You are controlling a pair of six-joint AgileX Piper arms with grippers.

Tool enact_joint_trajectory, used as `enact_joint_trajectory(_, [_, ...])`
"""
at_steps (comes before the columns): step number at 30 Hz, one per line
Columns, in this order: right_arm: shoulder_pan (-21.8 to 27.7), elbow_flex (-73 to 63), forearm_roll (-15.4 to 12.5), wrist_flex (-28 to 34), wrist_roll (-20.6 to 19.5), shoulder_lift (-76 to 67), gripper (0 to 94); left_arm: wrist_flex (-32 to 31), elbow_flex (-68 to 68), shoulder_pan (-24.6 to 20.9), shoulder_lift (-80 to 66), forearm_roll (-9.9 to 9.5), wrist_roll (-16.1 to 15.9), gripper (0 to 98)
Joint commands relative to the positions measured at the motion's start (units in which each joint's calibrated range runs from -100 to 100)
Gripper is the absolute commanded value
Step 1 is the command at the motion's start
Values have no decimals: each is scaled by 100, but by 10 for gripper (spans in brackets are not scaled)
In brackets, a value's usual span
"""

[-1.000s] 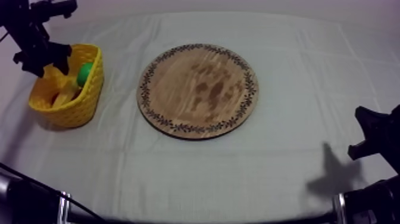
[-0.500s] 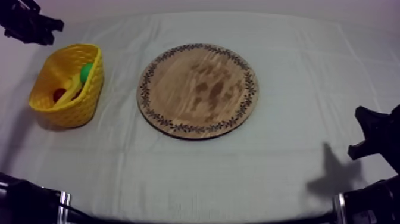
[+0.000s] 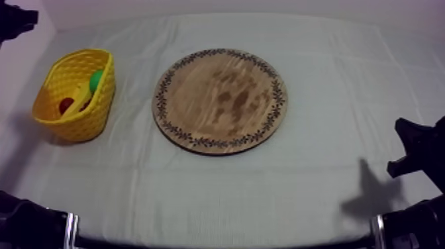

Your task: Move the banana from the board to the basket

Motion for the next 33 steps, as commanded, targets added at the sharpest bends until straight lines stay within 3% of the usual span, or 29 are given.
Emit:
enact_joint_trajectory(1, [0,-3,-2,0,1,0,3,-303,517,-3,-1049,-6,-11,0])
enact_joint_trajectory(6, [0,-3,-2,0,1,0,3,-764,1517,-6,-2252,-13,-11,0])
enact_joint_trajectory(17, [0,-3,-2,0,1,0,3,-1664,3430,-29,-4274,-5,382,0])
enact_joint_trajectory(33, [0,-3,-2,0,1,0,3,-2651,5600,-105,-6027,-16,290,0])
